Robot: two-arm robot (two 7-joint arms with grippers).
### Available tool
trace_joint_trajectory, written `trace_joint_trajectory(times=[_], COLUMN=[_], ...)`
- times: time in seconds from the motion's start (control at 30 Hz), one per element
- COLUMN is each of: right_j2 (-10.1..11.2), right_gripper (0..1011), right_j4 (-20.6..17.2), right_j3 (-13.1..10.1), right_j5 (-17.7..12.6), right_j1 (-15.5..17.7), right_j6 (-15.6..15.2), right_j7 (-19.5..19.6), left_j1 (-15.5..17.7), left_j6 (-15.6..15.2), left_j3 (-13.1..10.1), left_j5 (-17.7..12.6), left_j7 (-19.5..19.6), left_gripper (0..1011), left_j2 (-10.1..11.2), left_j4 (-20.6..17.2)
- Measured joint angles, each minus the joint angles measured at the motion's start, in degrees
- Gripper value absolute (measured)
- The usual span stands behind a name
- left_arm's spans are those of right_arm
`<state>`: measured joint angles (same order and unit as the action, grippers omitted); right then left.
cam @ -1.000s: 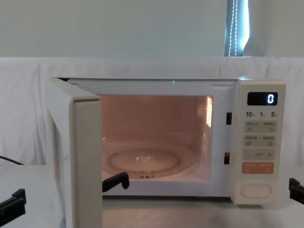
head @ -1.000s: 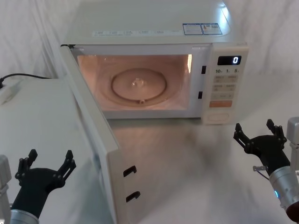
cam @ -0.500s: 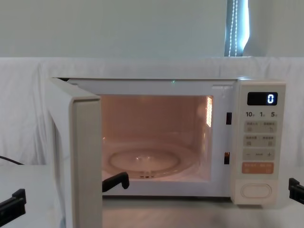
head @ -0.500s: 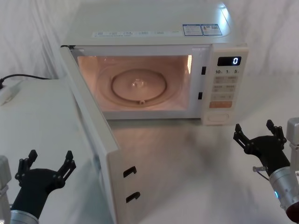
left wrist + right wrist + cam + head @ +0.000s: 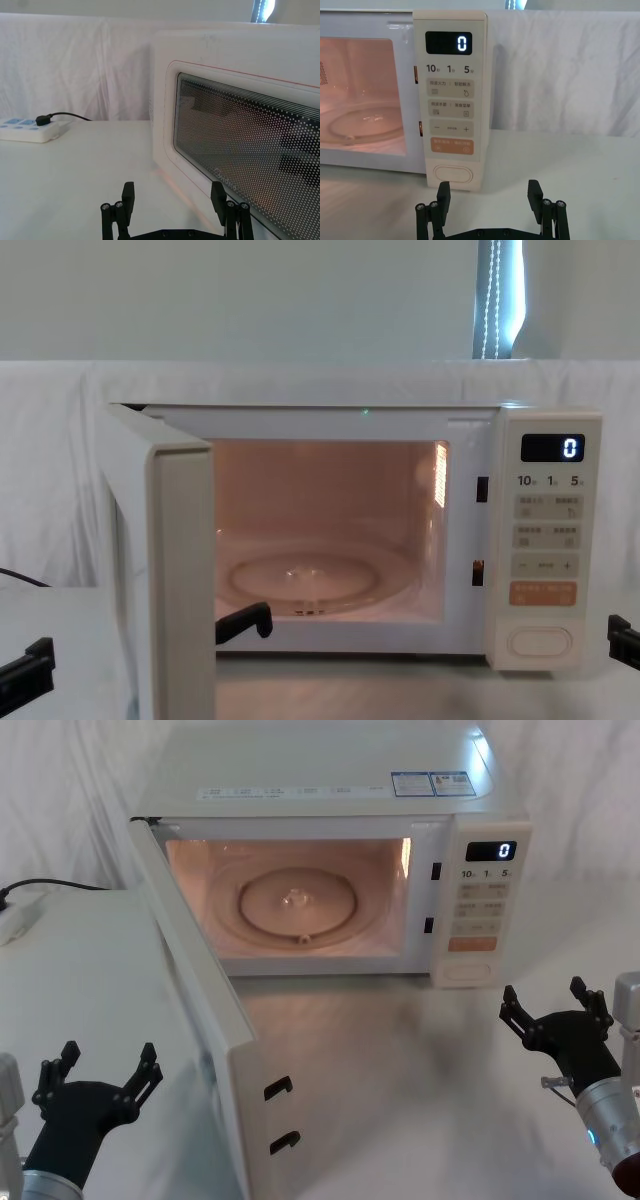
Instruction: Press the button to open the microwave door with one hand; close the microwave door with the other hand.
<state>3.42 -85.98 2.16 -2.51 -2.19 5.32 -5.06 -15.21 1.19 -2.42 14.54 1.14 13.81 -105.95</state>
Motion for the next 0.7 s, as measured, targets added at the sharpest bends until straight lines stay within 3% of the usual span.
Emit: trace_joint_trajectory(times=[0.7], right_j2=[0.00], right_gripper=[1002], right_j4=[0.00], right_j3=[0.00], right_j5=[0.00], right_j1=[0.00], right_j6=[0.00], right_j7=[0.00], left_j1=[0.00], left_j6=[0.00], left_j3=[0.00], left_j5=[0.00], left_j7=[0.00], left_gripper=[1001], left_j2=[0.00], left_j4=[0.00])
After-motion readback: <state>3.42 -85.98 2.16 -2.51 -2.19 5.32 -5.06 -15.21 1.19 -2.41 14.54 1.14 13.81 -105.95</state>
